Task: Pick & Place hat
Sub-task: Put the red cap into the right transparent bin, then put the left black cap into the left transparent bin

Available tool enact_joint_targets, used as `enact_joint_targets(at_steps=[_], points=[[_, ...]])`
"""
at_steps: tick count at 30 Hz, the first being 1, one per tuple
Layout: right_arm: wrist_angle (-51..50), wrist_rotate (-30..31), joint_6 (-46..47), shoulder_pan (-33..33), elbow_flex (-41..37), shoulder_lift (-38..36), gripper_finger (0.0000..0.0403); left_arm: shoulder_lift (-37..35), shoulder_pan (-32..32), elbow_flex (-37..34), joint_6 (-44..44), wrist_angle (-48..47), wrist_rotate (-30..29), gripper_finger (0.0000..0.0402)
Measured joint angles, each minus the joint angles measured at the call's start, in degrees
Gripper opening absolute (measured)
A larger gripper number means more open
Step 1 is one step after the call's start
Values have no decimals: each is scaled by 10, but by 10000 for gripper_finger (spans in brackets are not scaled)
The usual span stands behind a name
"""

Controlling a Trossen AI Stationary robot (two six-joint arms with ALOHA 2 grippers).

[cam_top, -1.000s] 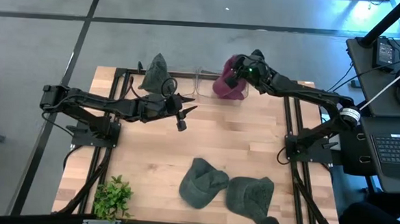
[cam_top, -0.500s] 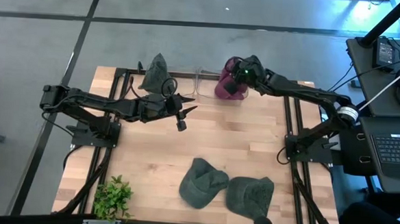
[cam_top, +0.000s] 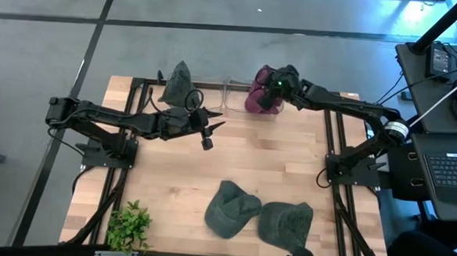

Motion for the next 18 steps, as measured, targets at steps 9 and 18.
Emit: enact_joint_targets(at_steps=[9, 18], points=[[-13, 1, 13, 2, 0, -53, 233, 0, 0, 0, 0, 0, 0, 127], [-139, 2, 42, 60, -8, -156, 248, 0, -2, 0, 0, 0, 4, 127]])
